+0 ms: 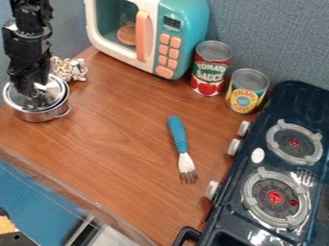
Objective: Move the silver pan lid and put it next to the blue fork
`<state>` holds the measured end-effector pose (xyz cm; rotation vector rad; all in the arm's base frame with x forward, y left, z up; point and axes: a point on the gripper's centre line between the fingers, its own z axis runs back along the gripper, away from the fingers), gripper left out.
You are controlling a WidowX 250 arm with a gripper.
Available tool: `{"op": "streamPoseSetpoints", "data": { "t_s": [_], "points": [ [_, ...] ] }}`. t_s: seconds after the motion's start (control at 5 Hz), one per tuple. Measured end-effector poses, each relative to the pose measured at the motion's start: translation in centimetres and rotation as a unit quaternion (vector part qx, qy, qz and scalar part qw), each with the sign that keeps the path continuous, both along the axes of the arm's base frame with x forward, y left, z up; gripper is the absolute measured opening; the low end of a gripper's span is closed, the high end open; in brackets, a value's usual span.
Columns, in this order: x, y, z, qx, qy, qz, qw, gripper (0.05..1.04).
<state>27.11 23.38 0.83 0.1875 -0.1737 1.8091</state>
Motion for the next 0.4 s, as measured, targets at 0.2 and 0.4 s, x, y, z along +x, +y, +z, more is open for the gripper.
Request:
{"op": "streamPoseSetpoints", "data": {
  "t_s": [0.2,0.4],
  "points": [
    [0.08,-0.01,0.13,-0.003,0.001,-0.002,1.0000,0.999],
    [0.42,0.13,-0.44,-0.006,-0.001,-0.012,0.9999,0.958]
  ]
}}
